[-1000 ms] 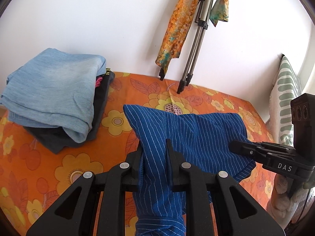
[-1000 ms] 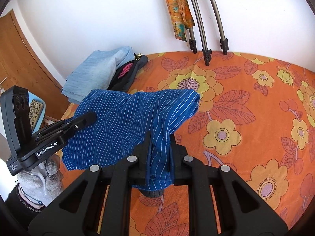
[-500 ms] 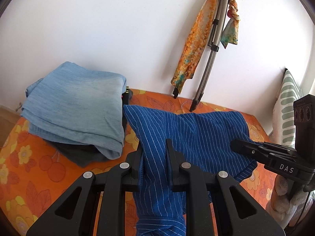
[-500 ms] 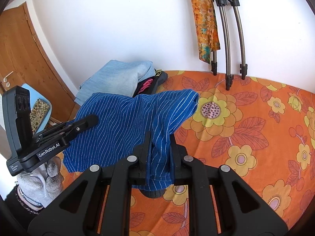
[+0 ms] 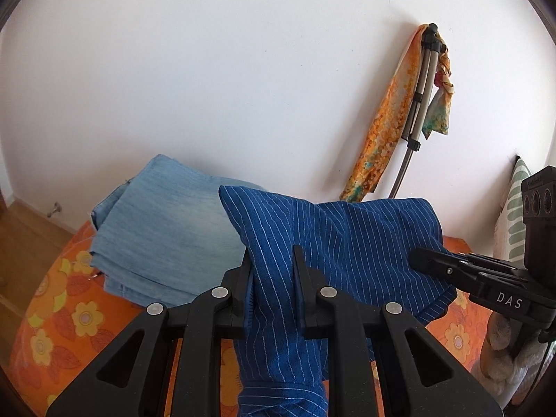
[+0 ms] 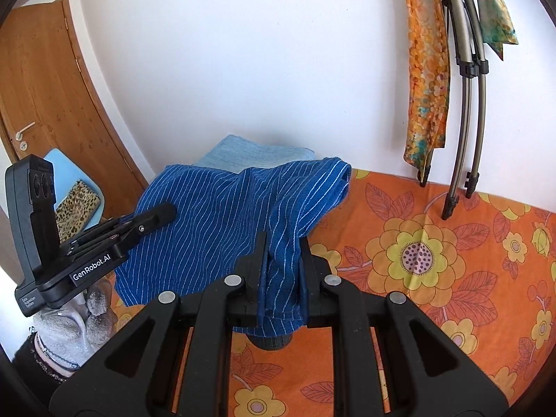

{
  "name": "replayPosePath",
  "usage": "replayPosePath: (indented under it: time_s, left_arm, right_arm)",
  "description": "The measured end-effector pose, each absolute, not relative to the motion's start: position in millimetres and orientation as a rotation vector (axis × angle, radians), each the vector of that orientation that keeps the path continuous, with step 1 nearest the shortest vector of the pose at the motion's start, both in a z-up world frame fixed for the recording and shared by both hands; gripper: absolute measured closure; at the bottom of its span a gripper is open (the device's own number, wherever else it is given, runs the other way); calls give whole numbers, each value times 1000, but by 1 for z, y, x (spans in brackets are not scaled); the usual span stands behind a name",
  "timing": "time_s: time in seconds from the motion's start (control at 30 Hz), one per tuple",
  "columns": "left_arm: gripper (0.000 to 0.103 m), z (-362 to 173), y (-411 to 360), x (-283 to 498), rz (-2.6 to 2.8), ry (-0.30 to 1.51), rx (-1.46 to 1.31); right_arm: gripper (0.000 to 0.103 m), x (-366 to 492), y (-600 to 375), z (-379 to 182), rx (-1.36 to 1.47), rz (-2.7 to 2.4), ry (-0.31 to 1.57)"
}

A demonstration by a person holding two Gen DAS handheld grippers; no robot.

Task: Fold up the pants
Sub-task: 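Carry the folded briefs with both tools over to the stack of jeans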

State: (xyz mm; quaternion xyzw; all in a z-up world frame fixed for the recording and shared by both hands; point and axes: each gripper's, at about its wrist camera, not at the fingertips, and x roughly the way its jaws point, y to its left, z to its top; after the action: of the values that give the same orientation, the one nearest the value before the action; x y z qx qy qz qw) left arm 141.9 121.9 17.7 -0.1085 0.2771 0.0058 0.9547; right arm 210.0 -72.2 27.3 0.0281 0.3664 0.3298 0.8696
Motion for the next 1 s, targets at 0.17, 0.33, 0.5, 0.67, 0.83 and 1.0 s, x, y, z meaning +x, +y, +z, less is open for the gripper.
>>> replayPosePath:
  time_s: [0.17,0.33,0.5,0.67,0.83,1.0]
  left_arm:
    - [86,18,146,151,46,555,-204]
    - [86,19,177,165,82,556,-217]
    - [86,20,204,184,125,558,-212]
    - [86,20,212,210,164,563,-151]
    - [87,13,218,238,191,584,-112]
    - [88,0,229,255,210,606,-120]
  right_arm:
    - [88,223,-39,25,37,699,775]
    - [88,242,-4,24,41,708,783]
    - [88,261,28,22,45,708,773]
    - [88,282,49,9,78,690,784]
    - [88,301,64,-11,76,670,795]
    - [88,318,75,-30,109,649,808]
